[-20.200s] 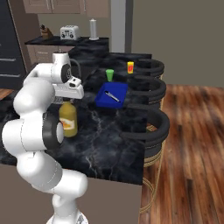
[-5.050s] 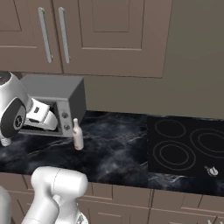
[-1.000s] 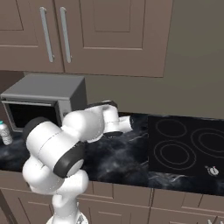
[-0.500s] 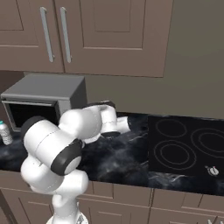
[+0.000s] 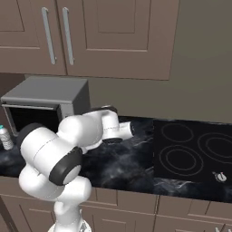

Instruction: Place the drinks on the dining counter in a tight cluster.

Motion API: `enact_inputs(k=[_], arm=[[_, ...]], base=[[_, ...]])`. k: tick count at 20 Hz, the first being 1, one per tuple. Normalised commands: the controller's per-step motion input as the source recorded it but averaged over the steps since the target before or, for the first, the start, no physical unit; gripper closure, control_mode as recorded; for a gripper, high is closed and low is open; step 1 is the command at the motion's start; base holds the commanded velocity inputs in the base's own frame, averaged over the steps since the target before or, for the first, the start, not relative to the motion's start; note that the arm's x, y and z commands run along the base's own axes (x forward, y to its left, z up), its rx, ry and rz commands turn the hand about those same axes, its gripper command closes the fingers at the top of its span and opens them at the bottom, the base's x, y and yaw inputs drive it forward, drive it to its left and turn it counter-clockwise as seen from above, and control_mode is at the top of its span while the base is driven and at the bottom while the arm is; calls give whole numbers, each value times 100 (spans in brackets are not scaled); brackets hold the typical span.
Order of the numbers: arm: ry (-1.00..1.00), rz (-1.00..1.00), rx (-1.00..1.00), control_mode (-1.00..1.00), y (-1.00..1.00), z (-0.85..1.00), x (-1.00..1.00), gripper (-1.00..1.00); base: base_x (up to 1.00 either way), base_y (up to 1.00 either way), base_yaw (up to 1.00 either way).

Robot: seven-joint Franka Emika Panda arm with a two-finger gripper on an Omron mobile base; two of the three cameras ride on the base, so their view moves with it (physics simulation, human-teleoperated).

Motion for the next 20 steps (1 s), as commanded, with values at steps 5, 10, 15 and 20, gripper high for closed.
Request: enact_inputs(k=[5, 10, 15, 20], arm=[[1, 0, 0, -100, 1, 0, 14, -100], [3, 0, 0, -100, 12, 0, -2, -100], [1, 0, 0, -100, 18, 0, -1, -100], [0, 0, 0, -100, 10, -3, 0, -100]], base=[[0, 0, 0], [0, 0, 0], [0, 0, 0], [0, 0, 0]])
